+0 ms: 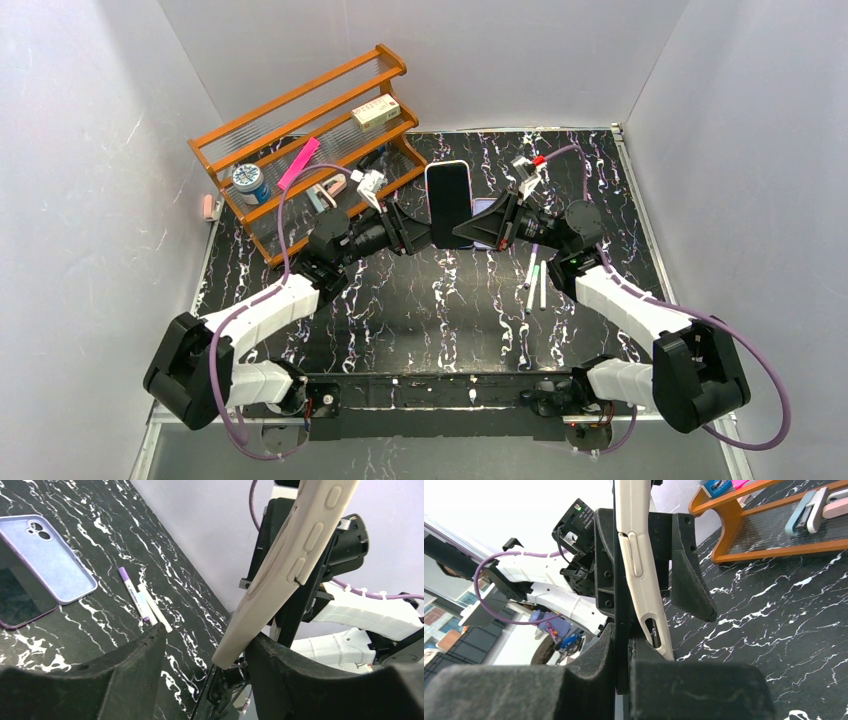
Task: Take the phone out of the phone case
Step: Remove the phone case from the phone.
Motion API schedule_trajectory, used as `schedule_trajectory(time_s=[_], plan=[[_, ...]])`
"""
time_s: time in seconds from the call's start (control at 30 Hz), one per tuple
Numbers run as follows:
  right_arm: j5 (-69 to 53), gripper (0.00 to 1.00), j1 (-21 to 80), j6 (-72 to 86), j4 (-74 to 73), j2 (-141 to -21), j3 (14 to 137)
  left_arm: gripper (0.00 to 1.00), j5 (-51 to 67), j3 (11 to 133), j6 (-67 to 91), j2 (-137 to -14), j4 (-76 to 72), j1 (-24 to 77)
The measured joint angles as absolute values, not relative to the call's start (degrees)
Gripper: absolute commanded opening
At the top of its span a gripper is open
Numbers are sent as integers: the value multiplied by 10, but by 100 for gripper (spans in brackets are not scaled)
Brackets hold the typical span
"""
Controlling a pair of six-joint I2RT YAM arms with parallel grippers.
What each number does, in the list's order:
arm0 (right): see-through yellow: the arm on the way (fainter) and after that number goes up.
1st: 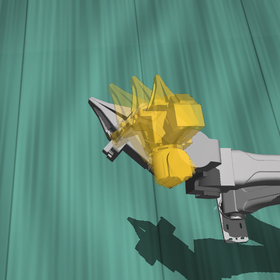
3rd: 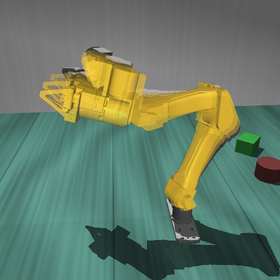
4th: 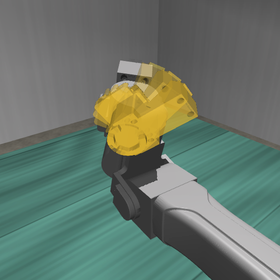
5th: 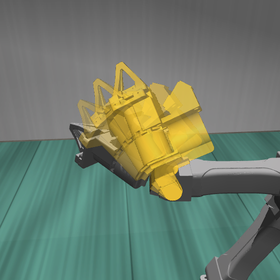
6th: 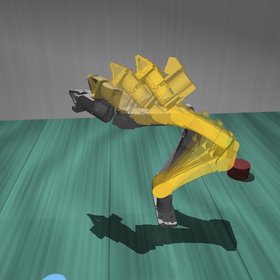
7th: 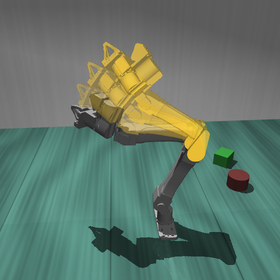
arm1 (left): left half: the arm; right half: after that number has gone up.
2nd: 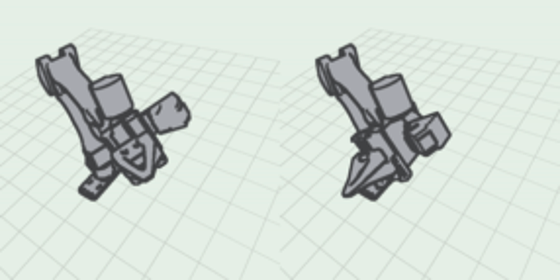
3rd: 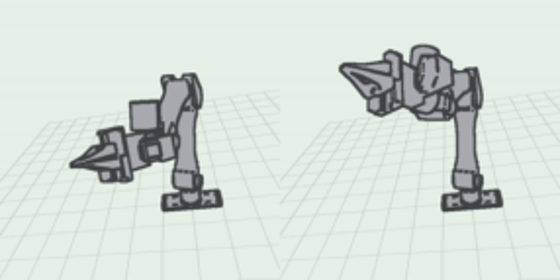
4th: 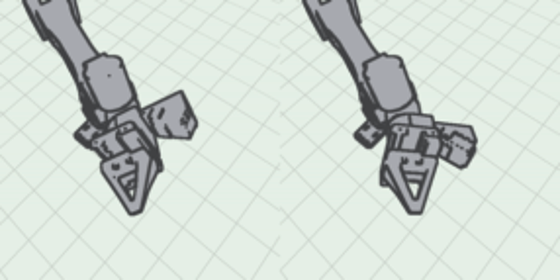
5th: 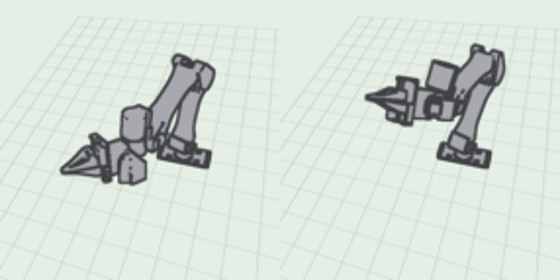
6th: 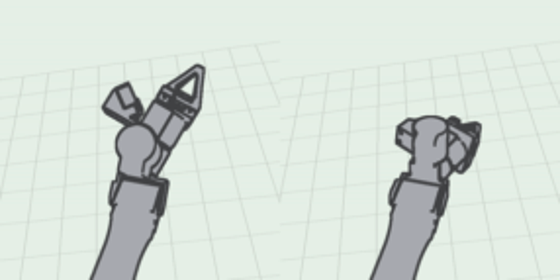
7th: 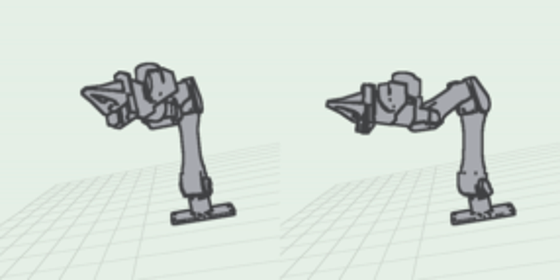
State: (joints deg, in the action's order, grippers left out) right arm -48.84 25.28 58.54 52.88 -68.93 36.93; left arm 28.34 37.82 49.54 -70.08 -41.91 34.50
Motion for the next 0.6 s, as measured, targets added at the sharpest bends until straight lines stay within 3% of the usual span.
schedule_trajectory(time_s=[0.03,0.13,0.2,0.4,0.6], plan=[[-490,1,252,588,533,-691,369,45,286,382,497,-706,-424,346],[-494,1,251,595,541,-696,368,12,294,387,504,-711,-439,349],[-494,1,251,599,540,-698,364,0,298,391,499,-710,-447,354],[-480,1,249,583,497,-689,357,0,270,392,453,-707,-412,361],[-454,1,253,523,389,-652,355,0,168,435,386,-682,-252,377]])
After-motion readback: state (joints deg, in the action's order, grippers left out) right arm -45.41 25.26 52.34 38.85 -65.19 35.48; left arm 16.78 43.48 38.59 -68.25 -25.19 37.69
